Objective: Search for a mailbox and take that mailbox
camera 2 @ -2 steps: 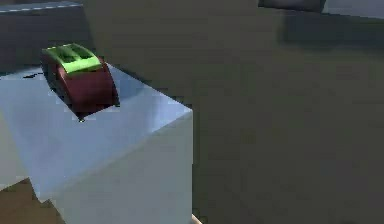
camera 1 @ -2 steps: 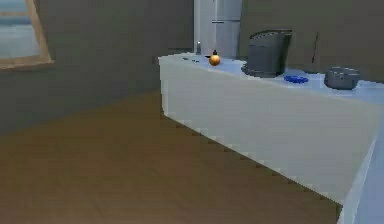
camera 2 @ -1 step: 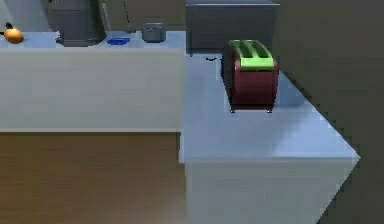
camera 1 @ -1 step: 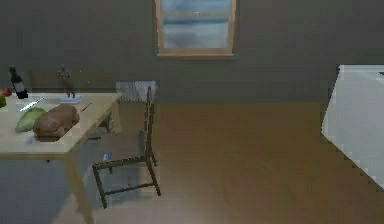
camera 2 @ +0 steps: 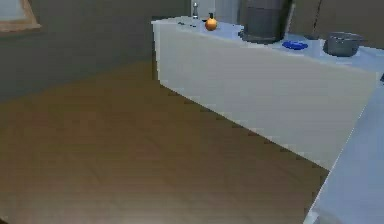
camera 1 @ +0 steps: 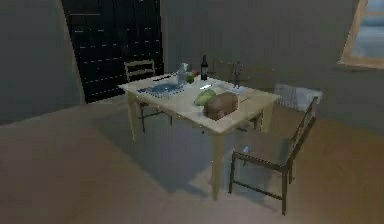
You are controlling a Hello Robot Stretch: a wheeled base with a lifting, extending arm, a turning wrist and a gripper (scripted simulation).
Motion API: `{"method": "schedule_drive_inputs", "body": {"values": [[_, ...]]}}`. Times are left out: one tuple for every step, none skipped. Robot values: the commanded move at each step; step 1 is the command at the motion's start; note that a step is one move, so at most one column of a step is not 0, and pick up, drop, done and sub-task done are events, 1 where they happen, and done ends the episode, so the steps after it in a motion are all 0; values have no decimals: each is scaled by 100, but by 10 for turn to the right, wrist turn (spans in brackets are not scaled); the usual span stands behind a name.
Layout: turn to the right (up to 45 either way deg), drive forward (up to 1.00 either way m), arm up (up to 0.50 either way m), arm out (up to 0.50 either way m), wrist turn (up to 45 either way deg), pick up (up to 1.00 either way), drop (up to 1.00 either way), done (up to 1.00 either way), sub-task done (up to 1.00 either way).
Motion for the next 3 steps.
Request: {"method": "schedule_drive_inputs", "body": {"values": [[-420,0,0,0,0,0,0,0,0],[0,75,0,0,0,0,0,0,0],[-450,0,0,0,0,0,0,0,0]]}}
